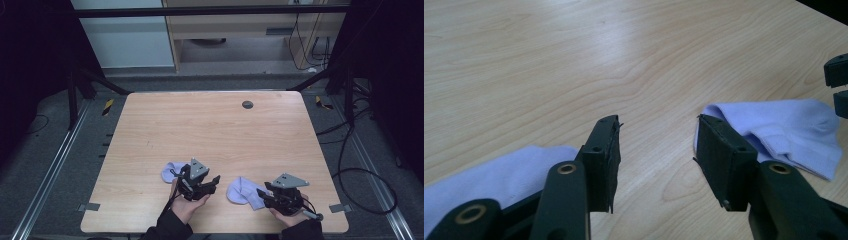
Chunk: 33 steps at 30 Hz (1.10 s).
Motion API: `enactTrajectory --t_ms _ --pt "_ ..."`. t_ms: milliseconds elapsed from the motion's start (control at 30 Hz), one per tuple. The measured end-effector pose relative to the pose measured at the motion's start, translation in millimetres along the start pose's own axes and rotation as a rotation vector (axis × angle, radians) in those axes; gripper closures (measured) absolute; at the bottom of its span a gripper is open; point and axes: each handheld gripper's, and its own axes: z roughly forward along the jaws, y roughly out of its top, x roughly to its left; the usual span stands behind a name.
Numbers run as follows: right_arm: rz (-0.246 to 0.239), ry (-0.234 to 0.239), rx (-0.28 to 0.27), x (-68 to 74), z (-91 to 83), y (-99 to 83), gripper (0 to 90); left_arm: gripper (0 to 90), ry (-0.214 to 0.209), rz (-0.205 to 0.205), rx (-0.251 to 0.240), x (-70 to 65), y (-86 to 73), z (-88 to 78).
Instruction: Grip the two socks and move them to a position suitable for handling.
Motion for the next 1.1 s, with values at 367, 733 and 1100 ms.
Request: enactTrajectory --t_ms 367,733,1100 --pt "0.001 0.028 0.03 6.2 2.9 -4.5 65.0 56.5 -0.022 0.011 0.046 -13.2 -7.6 15.7" --pt "-0.004 0.066 0.075 12.8 10.1 -10.3 67.5 59.4 -0.043 0.032 0.094 -26.3 -13.4 31.9" --pt "-0.028 0.1 0.121 19.0 17.1 -15.9 67.9 60.4 -0.028 0.057 0.134 -36.1 -19.3 46.6"
